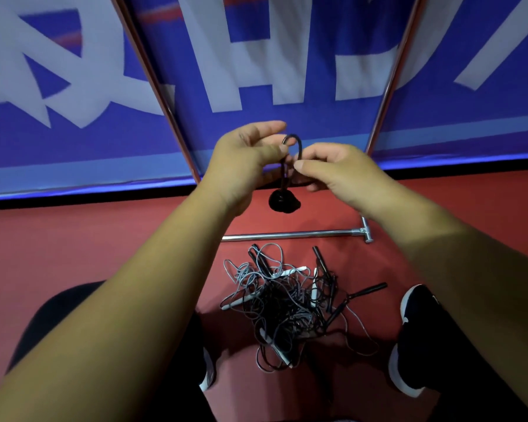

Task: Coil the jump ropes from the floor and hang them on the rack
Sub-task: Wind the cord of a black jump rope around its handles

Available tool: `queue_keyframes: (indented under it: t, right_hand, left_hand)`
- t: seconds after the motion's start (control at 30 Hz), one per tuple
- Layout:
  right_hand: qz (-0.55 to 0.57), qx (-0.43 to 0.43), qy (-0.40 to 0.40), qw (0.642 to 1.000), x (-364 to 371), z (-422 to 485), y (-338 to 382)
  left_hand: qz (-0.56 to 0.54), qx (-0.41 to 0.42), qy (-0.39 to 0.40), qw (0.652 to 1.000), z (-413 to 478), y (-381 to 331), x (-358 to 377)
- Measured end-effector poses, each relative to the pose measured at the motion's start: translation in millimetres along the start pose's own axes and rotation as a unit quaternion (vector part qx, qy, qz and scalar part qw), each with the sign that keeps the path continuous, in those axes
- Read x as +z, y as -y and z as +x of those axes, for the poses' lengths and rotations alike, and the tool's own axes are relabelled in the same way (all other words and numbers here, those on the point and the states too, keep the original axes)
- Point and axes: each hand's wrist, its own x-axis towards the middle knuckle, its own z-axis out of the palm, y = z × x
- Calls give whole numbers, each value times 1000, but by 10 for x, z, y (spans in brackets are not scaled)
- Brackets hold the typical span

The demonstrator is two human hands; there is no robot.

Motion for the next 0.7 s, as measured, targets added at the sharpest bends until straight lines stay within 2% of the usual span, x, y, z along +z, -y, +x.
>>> queue_keyframes:
  t: [0.1,0.33,0.57,0.7]
  right_hand:
    - [-7,6,-18,1000,53,-74,168]
    - [20,-11,-36,999,23,-358,828]
    - [1,-71,-44,996,6,-566,1586]
    - [-31,-114,-68,991,-12,-670,2077]
  left_hand:
    - [11,23,3,1000,-110,-90,-23]
    - [0,73,-54,996,-378,-500,-6]
    - [15,113,-77,990,-622,-1135,13]
    - [60,139,-74,986,-747,-1525,15]
